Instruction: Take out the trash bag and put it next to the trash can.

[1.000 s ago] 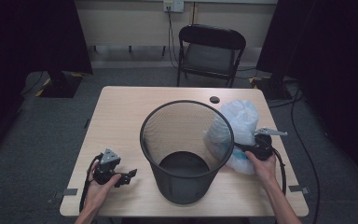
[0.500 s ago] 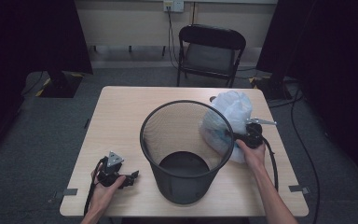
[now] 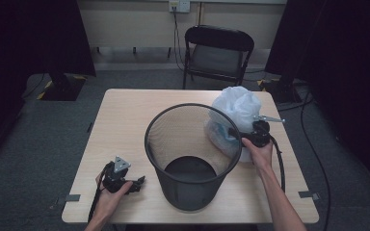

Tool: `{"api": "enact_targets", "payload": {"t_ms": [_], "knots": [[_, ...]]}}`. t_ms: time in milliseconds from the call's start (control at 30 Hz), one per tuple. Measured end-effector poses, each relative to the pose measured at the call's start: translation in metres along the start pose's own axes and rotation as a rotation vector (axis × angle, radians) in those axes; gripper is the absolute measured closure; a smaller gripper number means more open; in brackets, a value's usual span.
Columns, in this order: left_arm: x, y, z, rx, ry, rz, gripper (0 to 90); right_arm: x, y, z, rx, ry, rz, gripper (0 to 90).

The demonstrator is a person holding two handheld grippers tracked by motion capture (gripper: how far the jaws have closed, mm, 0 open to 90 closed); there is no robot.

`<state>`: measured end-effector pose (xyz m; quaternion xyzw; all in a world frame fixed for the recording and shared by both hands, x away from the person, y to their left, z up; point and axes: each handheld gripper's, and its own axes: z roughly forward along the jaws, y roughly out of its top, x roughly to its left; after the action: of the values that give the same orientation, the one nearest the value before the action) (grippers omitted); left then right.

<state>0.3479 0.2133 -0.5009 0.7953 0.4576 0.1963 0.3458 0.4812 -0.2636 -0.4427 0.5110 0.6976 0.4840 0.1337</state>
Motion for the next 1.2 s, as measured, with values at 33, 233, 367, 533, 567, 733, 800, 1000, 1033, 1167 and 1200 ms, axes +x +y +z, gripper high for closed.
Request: {"api": "enact_targets", "payload": {"t_ms": [33,233,367,533,567,733,800,1000,1033,1167,1200], "knots": [[0.000,0.000,0.000,0.001,-0.001,-0.002,11.3,0.001,0.001,-0.003,-0.004,0.004,0.002,26.2],[0.000,0.000,0.000,-0.001,0.000,-0.001,11.3,0.008,0.005,-0.022,-0.021,0.016,0.003,15.6],[0.000,0.000,0.000,0.000,0.001,0.000,11.3,0.012,0.002,-0.033,-0.040,0.020,-0.004,15.4],[0.000,0.000,0.000,0.001,-0.001,-0.001,11.3,0.014,-0.004,-0.046,-0.048,0.030,-0.013,15.4],[0.000,0.000,0.000,0.001,0.000,-0.001,11.3,0.014,-0.005,-0.049,-0.051,0.030,-0.016,15.4],[0.000,0.000,0.000,0.003,-0.001,-0.002,11.3,0.017,-0.009,-0.063,-0.070,0.043,-0.010,15.4],[0.000,0.000,0.000,0.002,0.001,0.000,11.2,0.019,-0.010,-0.070,-0.084,0.057,-0.008,15.4],[0.000,0.000,0.000,0.001,0.001,-0.001,11.2,0.026,-0.018,-0.085,-0.082,0.080,-0.023,15.4],[0.000,0.000,0.000,0.000,0.001,-0.001,11.2,0.026,-0.021,-0.087,-0.079,0.081,-0.023,15.4],[-0.002,0.001,0.001,0.000,0.007,-0.012,10.6,0.029,-0.031,-0.092,-0.066,0.069,-0.048,15.5],[-0.002,0.001,0.001,-0.001,0.006,-0.014,10.4,0.029,-0.033,-0.093,-0.058,0.067,-0.050,15.5]]}}
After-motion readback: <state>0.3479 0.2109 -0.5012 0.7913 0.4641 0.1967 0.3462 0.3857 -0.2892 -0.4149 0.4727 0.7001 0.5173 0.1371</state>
